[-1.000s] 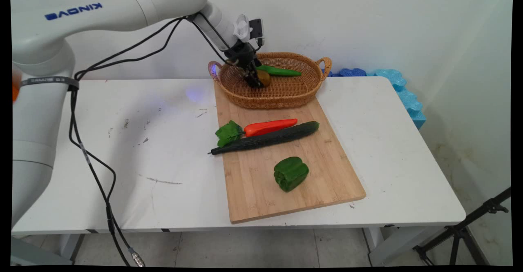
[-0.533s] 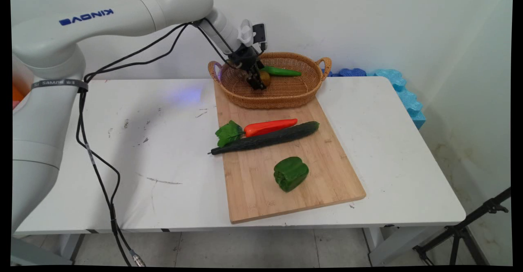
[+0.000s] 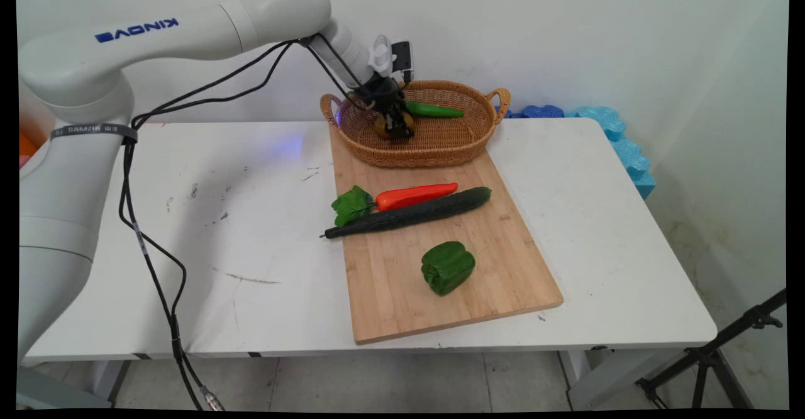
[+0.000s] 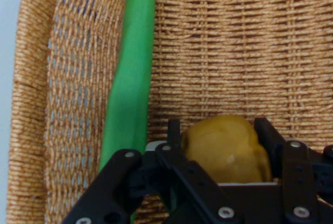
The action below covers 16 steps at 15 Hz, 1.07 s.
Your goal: Place the picked object on the cutting board
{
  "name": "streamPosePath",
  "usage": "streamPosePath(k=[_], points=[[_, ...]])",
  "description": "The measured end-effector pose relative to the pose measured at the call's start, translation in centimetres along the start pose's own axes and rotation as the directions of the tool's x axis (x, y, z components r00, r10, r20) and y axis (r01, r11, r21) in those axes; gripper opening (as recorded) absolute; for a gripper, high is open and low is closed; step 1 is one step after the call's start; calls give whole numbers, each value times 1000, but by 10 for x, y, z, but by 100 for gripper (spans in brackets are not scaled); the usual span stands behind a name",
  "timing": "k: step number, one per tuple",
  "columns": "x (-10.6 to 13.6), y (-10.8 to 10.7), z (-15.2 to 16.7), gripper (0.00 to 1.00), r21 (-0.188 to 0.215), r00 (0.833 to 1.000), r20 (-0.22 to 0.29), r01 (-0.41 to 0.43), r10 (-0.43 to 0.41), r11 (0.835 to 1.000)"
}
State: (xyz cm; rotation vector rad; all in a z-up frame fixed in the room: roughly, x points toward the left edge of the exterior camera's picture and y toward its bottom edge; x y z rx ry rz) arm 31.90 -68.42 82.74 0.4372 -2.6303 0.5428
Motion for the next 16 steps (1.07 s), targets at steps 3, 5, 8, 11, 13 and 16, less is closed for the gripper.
streamPosePath(k=[3, 5, 8, 11, 13, 16], points=[[4, 4, -5, 0, -1, 1000, -7, -3, 3, 1000], [7, 7, -13, 0, 1, 1000, -11, -1, 1, 1000], [14, 12, -30, 0, 11, 1000, -16, 13, -13, 1000], [23, 19, -54, 0, 24, 999, -22, 44, -43, 999], [28, 23, -67, 0, 28, 998, -27, 63, -63, 998], [38, 36, -96, 0, 31, 994, -36, 109, -107, 994]])
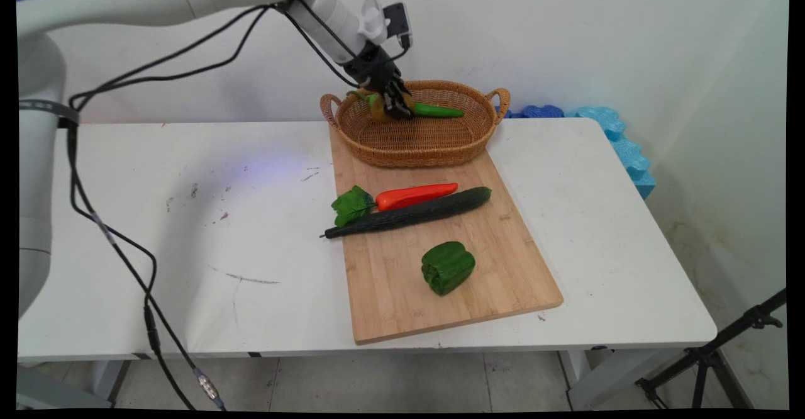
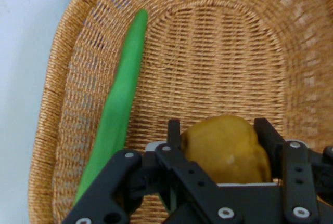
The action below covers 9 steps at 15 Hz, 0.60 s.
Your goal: Place the picked object on the cutting board
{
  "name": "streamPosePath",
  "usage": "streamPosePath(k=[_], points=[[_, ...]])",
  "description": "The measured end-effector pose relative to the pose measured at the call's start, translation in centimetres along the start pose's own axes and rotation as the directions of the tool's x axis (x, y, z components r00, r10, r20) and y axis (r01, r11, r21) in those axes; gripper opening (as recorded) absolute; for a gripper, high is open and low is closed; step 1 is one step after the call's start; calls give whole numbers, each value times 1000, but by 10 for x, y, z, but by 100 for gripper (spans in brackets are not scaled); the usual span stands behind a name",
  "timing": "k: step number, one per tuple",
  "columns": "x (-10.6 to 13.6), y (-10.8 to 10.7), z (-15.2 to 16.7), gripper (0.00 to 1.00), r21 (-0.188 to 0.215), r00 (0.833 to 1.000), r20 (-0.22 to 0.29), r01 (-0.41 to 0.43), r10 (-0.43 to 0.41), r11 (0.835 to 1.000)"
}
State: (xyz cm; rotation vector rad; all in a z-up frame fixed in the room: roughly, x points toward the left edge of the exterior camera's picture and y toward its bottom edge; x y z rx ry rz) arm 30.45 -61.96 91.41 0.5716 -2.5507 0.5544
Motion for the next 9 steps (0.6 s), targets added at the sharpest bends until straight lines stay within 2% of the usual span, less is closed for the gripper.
streamPosePath(k=[5, 9], points=[[13, 33, -47, 0, -22, 996, -5, 84, -84, 996], [14, 72, -78, 0, -74, 987, 10, 162, -161, 984]])
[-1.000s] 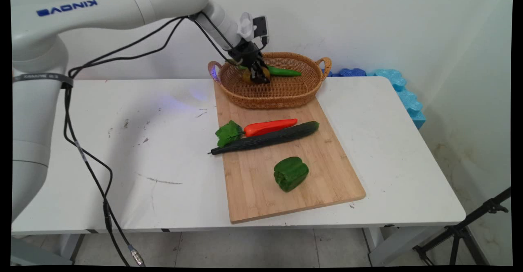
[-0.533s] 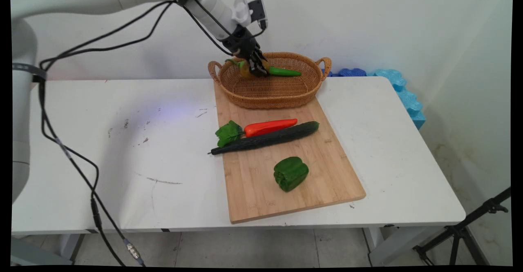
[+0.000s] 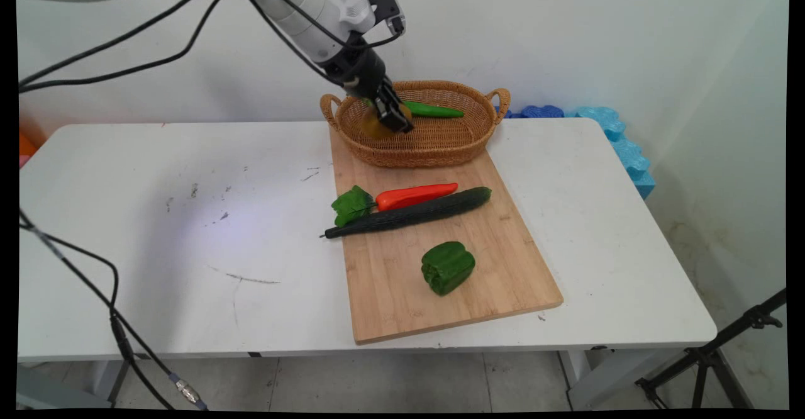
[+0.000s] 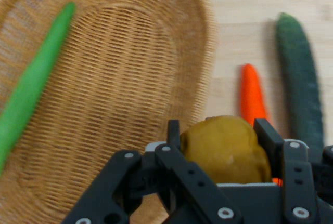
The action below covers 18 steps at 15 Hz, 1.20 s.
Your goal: Place the picked object on the cutting board
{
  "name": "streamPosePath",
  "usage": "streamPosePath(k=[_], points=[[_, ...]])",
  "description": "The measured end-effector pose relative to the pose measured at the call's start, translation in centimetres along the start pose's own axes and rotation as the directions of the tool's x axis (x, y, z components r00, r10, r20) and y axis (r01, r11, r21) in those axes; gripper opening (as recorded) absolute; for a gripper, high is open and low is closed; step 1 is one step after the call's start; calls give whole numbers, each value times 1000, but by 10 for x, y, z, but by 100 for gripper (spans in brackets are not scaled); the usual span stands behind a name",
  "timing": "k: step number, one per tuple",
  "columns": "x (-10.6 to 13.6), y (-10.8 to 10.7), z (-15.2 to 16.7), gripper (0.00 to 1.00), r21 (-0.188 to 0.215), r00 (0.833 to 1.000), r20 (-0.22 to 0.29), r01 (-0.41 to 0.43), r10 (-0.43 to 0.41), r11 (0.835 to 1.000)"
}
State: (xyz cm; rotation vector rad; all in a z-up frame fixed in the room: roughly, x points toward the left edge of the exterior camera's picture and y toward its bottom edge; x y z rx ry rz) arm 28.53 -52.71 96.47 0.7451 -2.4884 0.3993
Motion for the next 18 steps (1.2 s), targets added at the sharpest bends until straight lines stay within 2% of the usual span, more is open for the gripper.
streamPosePath(k=[2, 9, 14, 18], points=[[-5, 21, -9, 0, -30, 999, 9, 35, -35, 999], [-25, 72, -21, 0, -102, 994, 35, 106, -103, 989], [-49, 112, -15, 0, -159, 989, 59, 145, -137, 977], [-66, 130, -4, 0, -178, 985, 76, 168, -157, 970]])
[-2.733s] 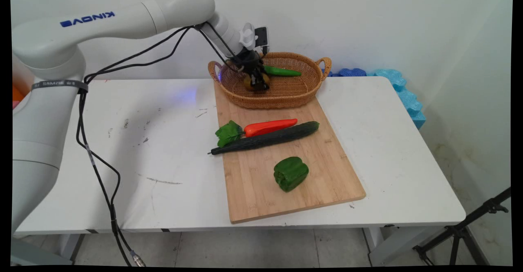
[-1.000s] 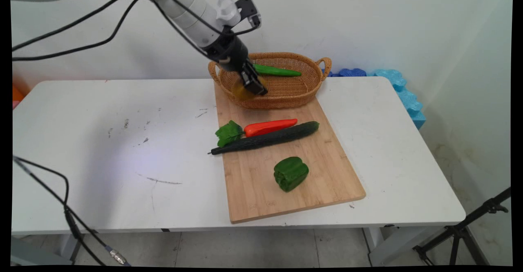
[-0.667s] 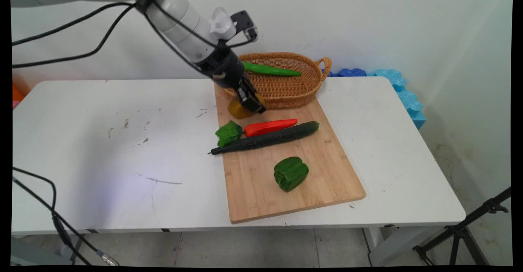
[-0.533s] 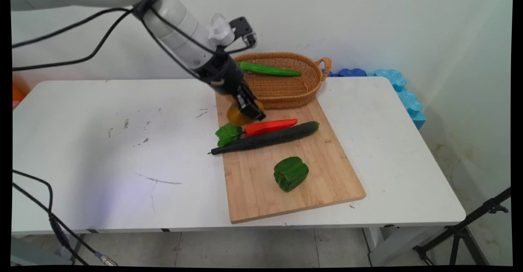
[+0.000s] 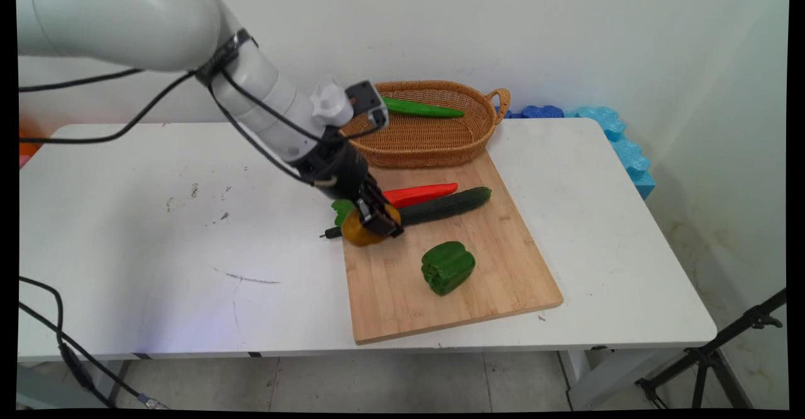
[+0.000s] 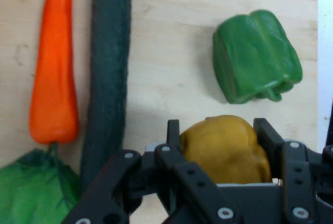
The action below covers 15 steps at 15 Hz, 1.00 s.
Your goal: Place the picked object on the cutting board
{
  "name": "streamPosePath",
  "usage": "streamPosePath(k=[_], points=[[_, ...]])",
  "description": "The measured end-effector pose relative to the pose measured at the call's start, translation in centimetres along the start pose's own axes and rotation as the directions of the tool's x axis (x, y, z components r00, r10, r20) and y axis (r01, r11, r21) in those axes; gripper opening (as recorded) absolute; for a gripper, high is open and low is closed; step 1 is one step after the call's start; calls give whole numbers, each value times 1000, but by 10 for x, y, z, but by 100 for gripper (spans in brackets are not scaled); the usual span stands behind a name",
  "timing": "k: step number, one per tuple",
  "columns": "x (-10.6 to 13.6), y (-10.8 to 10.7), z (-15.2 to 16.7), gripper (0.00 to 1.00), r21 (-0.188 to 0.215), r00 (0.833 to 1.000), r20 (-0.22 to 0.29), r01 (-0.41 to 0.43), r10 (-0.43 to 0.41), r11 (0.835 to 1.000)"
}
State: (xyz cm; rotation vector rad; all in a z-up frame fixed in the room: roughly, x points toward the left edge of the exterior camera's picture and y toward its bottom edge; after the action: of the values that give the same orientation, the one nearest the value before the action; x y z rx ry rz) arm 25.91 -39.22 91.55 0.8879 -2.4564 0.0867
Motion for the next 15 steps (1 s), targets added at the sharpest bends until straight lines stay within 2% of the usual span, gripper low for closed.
streamPosePath(k=[8, 15], points=[[-31, 14, 41, 0, -27, 1000, 13, 24, -23, 999], [-44, 16, 68, 0, -31, 1000, 6, 25, -25, 999]])
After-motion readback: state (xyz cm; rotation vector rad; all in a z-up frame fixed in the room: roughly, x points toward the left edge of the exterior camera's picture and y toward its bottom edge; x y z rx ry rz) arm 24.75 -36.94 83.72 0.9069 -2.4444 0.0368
